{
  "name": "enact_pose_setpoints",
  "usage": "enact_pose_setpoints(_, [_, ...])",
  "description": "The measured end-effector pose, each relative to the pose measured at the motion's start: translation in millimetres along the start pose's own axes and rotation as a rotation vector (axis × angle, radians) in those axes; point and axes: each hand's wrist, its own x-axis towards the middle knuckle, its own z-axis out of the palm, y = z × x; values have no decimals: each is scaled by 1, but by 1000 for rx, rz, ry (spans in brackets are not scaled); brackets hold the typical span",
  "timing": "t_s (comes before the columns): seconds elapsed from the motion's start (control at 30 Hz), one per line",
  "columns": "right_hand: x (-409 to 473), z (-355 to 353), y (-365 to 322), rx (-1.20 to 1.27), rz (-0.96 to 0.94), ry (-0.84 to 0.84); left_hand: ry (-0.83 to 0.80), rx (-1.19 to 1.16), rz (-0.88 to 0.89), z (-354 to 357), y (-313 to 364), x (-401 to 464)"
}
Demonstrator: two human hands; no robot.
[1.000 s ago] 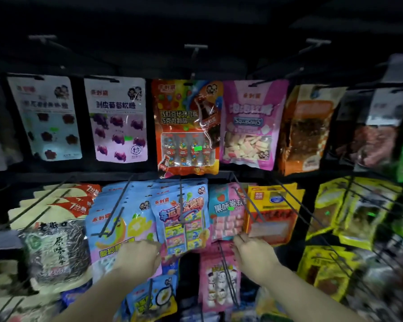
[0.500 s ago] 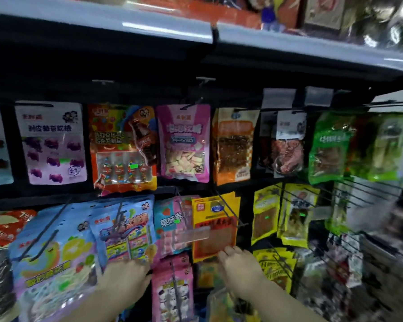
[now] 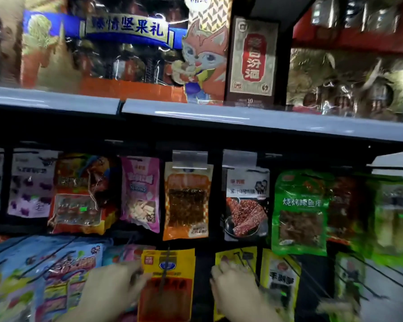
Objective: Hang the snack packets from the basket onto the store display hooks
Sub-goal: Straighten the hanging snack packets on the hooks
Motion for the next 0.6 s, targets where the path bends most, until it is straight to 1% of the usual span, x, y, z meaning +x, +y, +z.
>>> enact_pose_setpoints(0.03, [1,-6,14,-7,7,15,61,43,-31,-13,32,9])
enact_pose_setpoints(0.07, [4,-13,27,-10,29,24,63,44,11,-14,39,15])
enact_pose_setpoints(0.13, [10,-26,54,-40,72,41,134,-16,-15,-18,49,37])
enact_pose_setpoints(0.17, [13,-34,67,-59,94,35,128,-37,-33,-21,57,41])
enact_pose_setpoints(0.2, [16,-43,79,-38,119,7,156,-38,-40,-17,58,51])
enact_pose_setpoints(0.27, [22,-54,99,11,172,1,198,-102,11,-21,78,72])
enact_pose_setpoints(0.33, [30,-56,117,-1,183,60,226,-85,62,-20,95,95])
enact_pose_setpoints(0.43, [47,-56,137,-21,248,42,213,-57,143,-16,119,127])
enact_pose_setpoints(0.6, [79,-41,160,-38,353,10,216,-42,219,-1,143,178])
